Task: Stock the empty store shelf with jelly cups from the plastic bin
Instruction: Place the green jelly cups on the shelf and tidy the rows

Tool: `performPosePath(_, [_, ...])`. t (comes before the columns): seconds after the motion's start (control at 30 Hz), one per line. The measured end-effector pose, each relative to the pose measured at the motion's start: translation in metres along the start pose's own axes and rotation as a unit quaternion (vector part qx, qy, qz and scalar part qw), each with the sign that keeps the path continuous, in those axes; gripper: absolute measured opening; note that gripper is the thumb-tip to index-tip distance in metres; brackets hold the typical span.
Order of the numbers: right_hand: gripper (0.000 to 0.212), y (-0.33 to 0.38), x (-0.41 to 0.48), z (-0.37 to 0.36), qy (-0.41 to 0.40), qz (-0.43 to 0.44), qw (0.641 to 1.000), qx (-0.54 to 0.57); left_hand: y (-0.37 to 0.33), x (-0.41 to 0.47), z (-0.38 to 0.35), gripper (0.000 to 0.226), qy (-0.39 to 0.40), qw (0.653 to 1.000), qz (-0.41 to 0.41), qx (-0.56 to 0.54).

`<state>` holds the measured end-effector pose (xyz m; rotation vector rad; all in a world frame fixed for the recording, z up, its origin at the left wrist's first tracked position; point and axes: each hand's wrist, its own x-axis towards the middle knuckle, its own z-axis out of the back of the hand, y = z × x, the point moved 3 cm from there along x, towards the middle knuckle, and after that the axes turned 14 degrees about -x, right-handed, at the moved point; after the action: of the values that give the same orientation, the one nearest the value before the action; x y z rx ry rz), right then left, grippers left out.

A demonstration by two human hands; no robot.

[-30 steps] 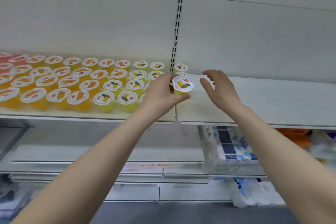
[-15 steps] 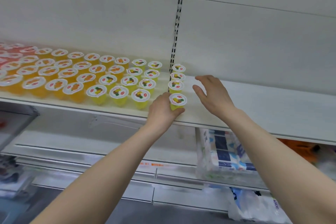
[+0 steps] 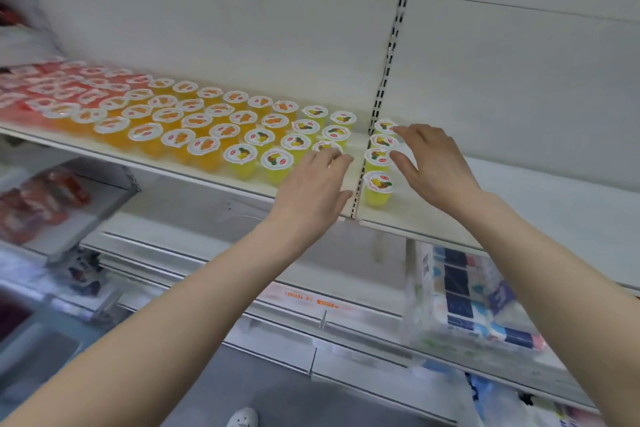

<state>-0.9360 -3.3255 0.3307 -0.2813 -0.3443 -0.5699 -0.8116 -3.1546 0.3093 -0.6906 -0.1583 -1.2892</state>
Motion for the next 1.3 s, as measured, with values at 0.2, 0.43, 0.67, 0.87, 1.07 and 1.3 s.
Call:
performPosePath(0.2, [0.044, 0.059, 0.016, 0.02, -0.049, 0.087, 0.995, -0.019, 0.061, -0.014, 0.059, 0.053, -0.014, 0.995, 0.005, 0.102])
performPosePath(0.43, [0.048, 0.171, 0.053, 0.028, -0.062, 0.175, 0.982, -0.025, 0.147, -0.063, 0.132, 0.053, -0.022, 0.988, 0.04, 0.15])
performPosePath(0.67, [0.05, 0.332, 0.087, 0.032, -0.081, 0.252, 0.964, 0.012, 0.248, -0.138, 0.215, 0.056, -0.034, 0.979, 0.094, 0.178])
performPosePath(0.87, [0.049, 0.484, 0.102, 0.022, -0.084, 0.314, 0.944, 0.052, 0.338, -0.227, 0.285, 0.055, -0.043, 0.966, 0.169, 0.191])
performPosePath(1.07, [0.053, 0.618, 0.105, 0.0, -0.054, 0.385, 0.917, 0.094, 0.407, -0.322, 0.328, 0.049, -0.058, 0.947, 0.255, 0.188])
performPosePath(1.3, [0.051, 0.747, 0.113, -0.032, -0.023, 0.471, 0.869, 0.152, 0.473, -0.409, 0.345, 0.045, -0.084, 0.902, 0.39, 0.168])
